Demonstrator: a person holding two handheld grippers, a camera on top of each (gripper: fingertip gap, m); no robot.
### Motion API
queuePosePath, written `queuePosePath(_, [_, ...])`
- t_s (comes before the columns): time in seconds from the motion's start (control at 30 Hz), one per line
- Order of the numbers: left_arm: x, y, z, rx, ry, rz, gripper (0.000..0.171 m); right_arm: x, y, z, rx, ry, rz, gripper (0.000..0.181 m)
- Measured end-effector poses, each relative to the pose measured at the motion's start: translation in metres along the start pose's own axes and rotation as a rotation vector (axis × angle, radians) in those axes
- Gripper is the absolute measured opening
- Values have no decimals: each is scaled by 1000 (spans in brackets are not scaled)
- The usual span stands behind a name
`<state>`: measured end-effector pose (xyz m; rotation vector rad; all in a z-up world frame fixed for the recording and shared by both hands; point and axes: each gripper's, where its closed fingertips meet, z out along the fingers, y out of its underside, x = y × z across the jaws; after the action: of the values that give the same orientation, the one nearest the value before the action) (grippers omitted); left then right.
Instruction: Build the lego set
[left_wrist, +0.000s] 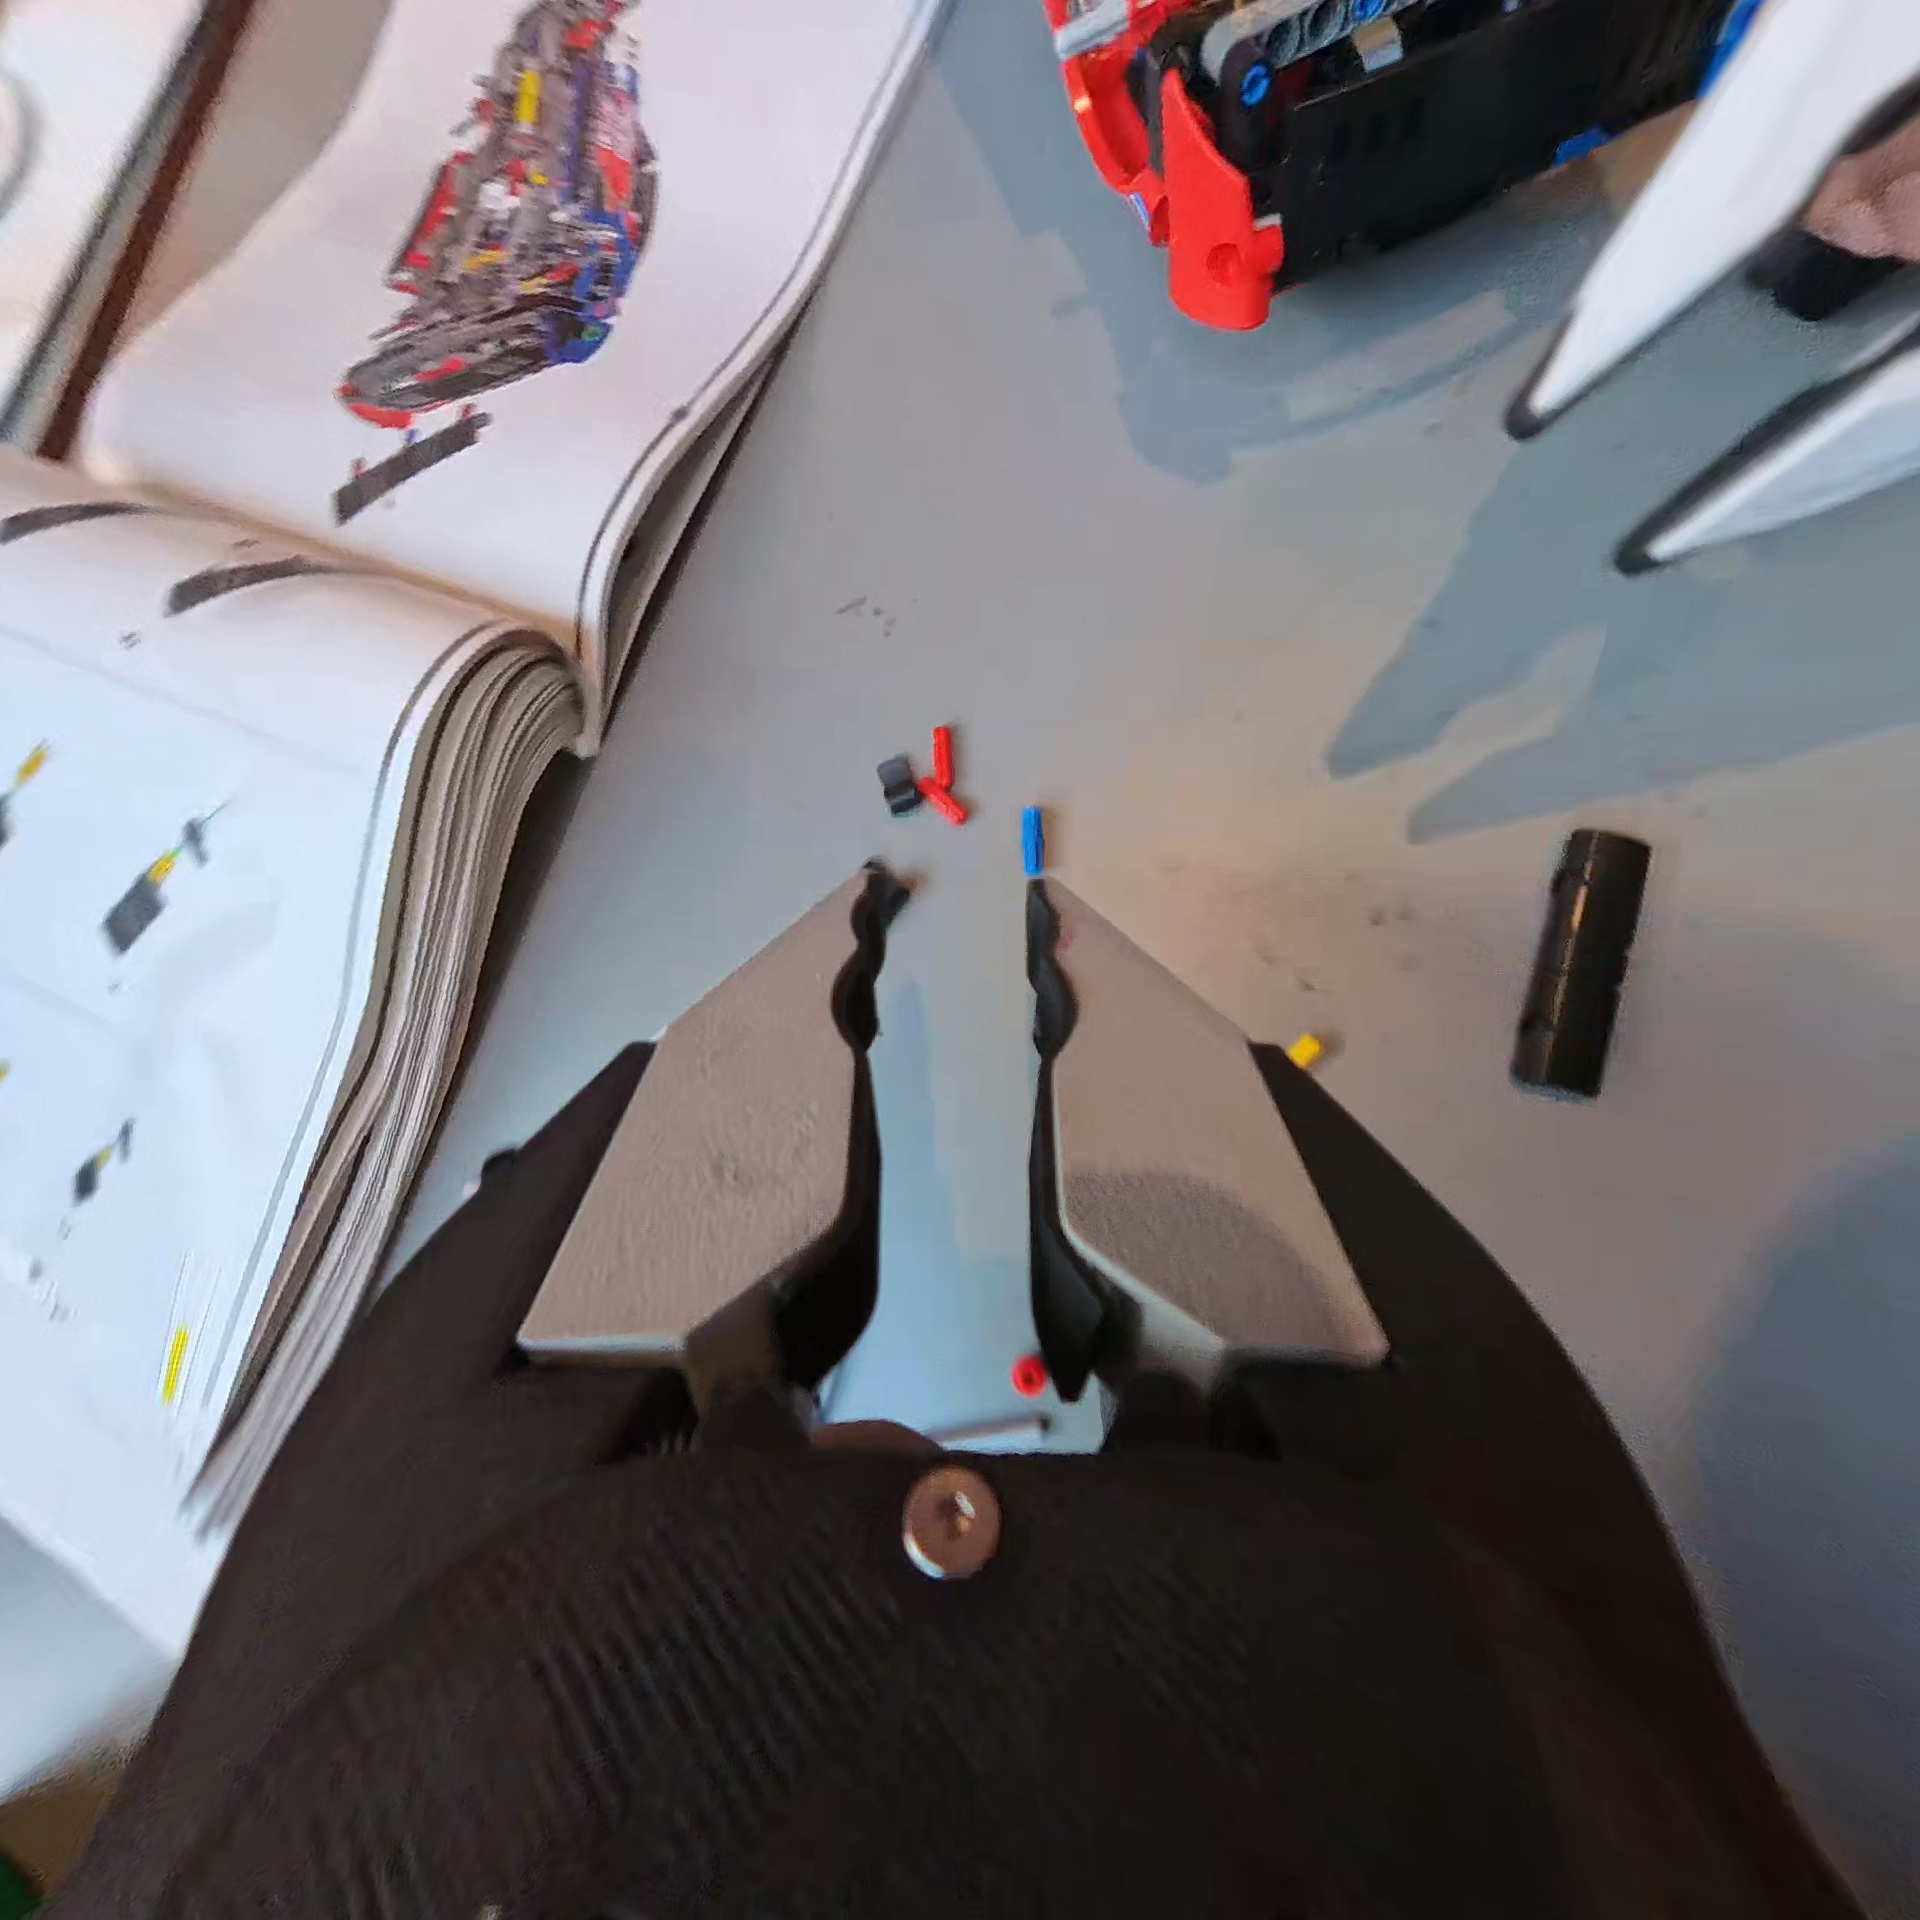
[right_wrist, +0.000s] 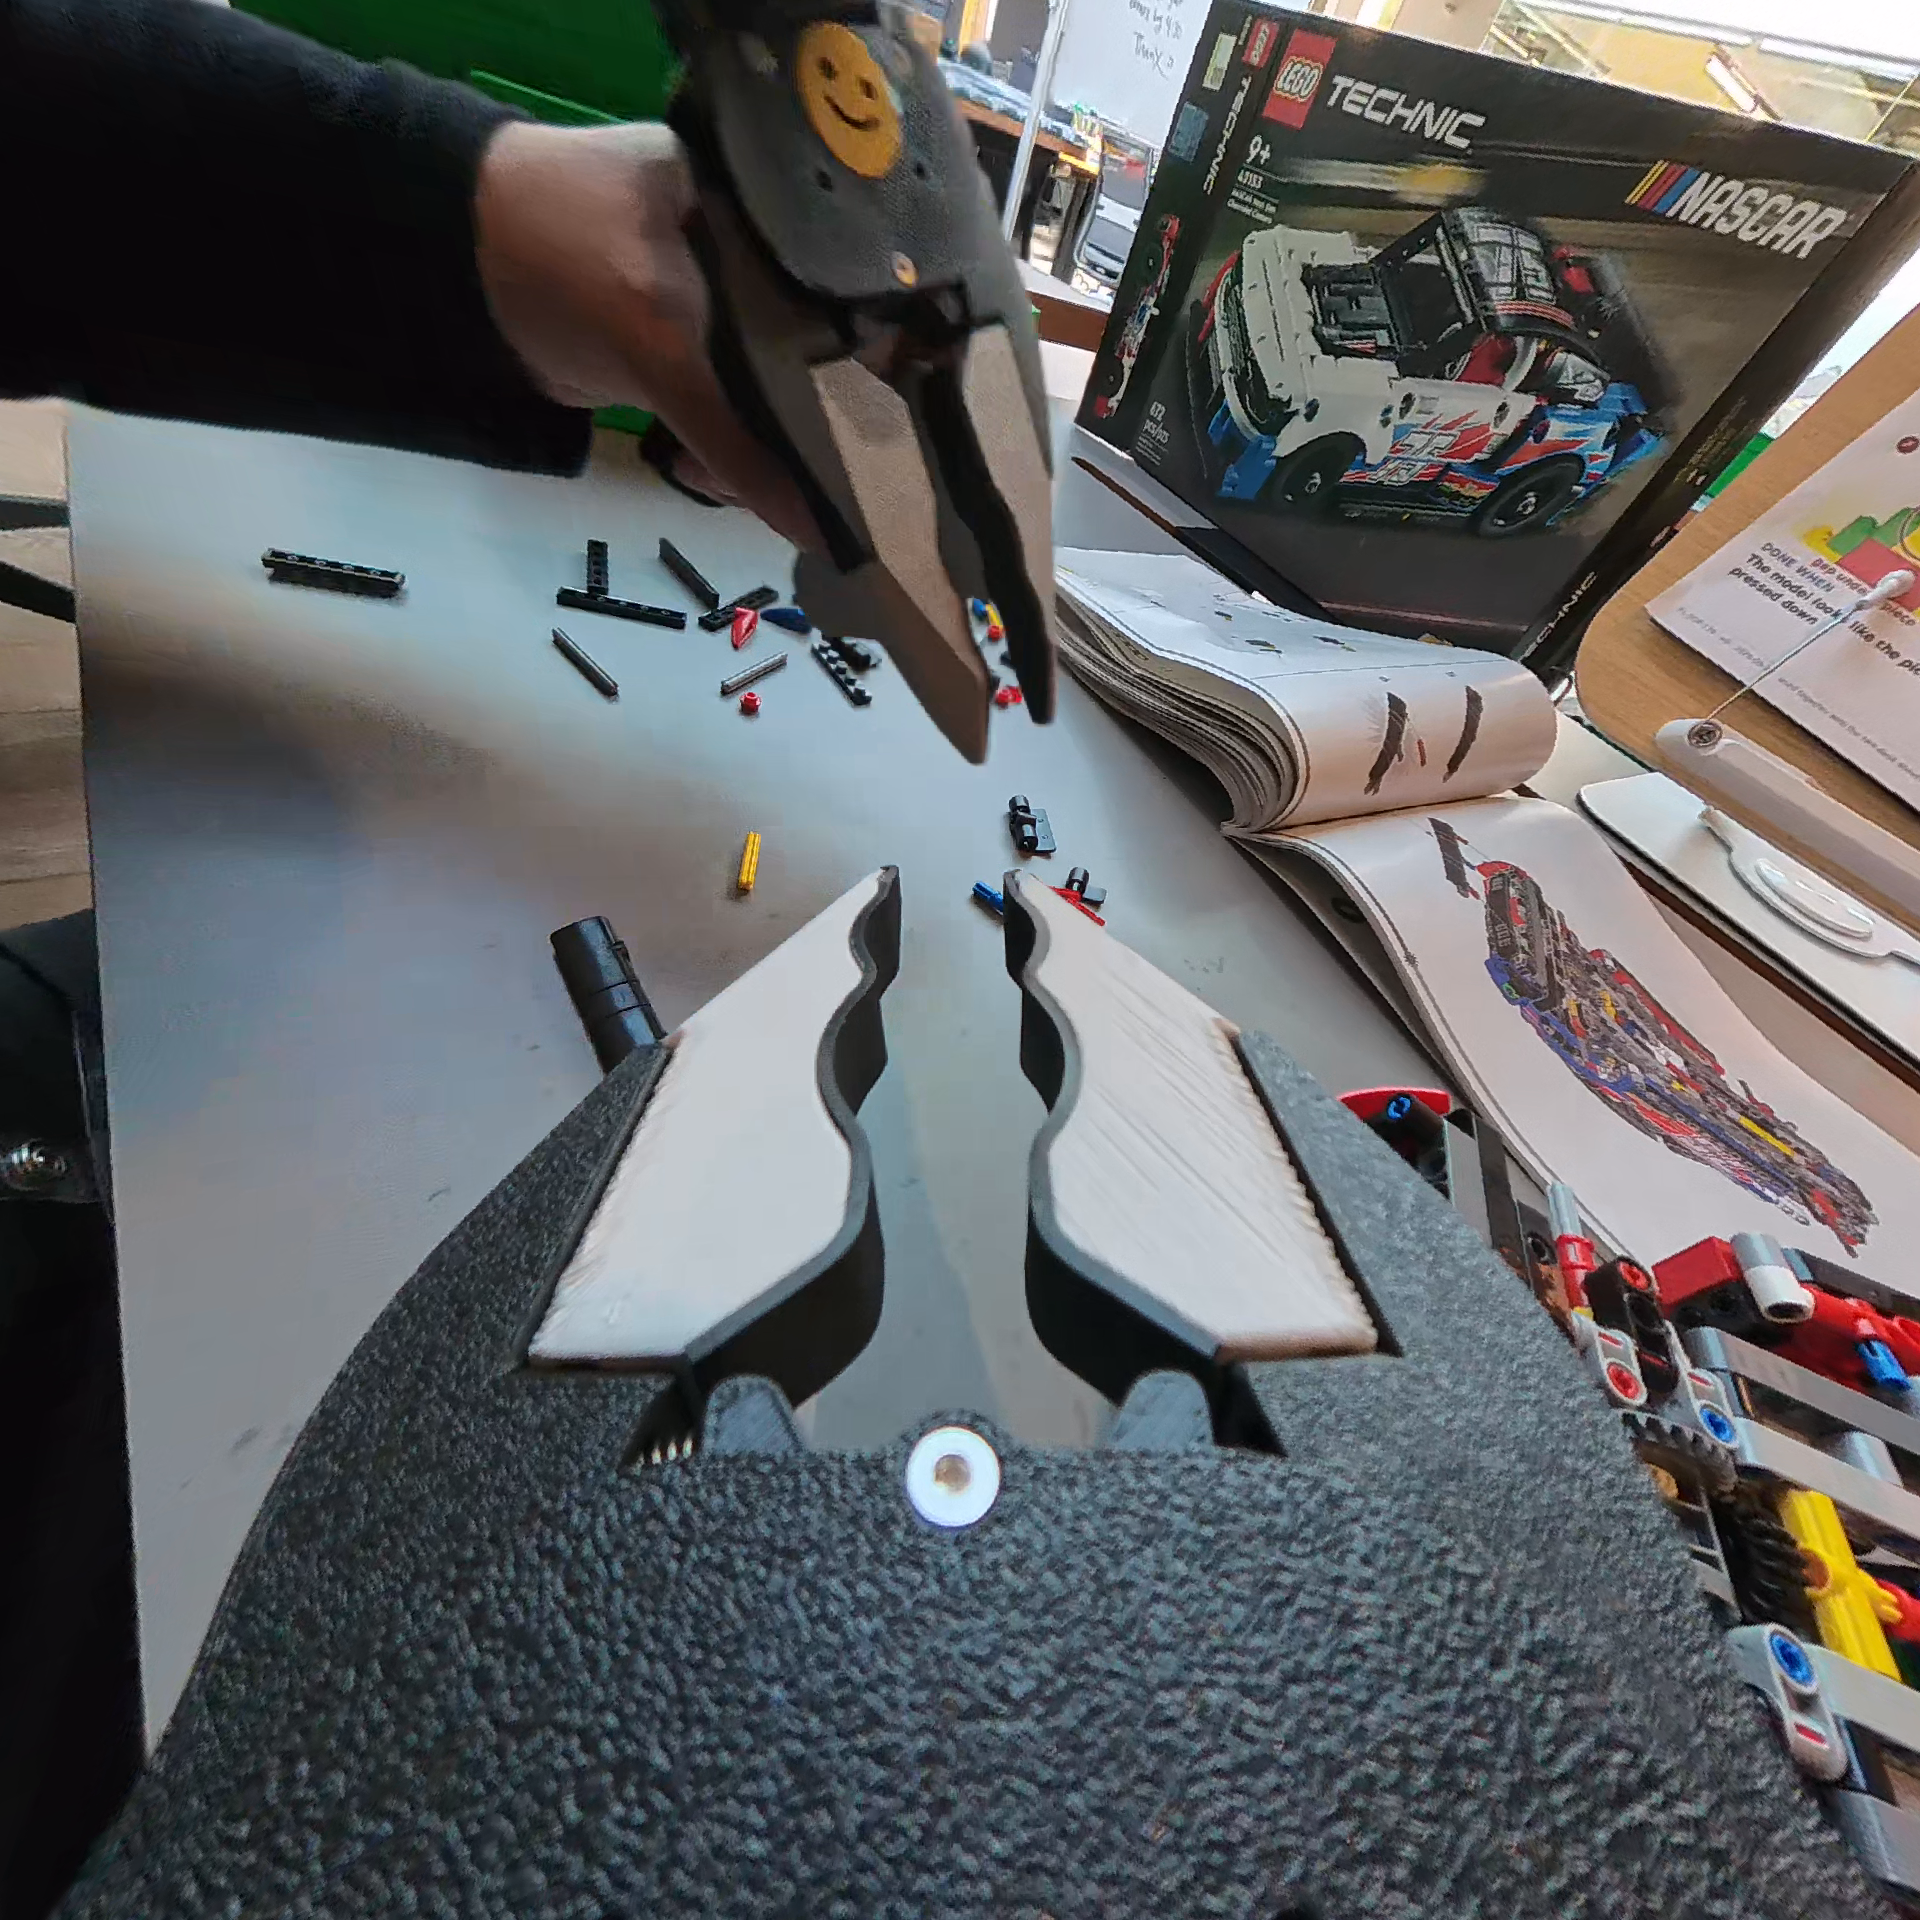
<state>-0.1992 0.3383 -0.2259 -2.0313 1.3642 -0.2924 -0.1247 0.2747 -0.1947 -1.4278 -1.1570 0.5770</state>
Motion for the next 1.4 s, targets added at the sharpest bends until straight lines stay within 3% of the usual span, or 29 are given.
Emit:
queuePosePath(0.23, [-16, -2, 42, -138, 75, 35, 18, -3, -4, -3, 27, -19, 5, 18])
queuePosePath(0.37, [-9, -4, 49, -132, 163, 42, 10, -5, -4, -4, 33, -30, 11, 18])
queuePosePath(0.6, [-12, 4, 57, -197, 169, 110, 11, -4, -5, -4, 37, -31, 18, 17])
queuePosePath(1.1, [-15, 8, 48, -169, 145, 103, 0, -3, -5, -4, 35, -29, 23, 15])
queuePosePath(1.4, [-27, 15, 36, -172, 113, -28, 0, -4, -6, -5, 41, -34, 21, 15])
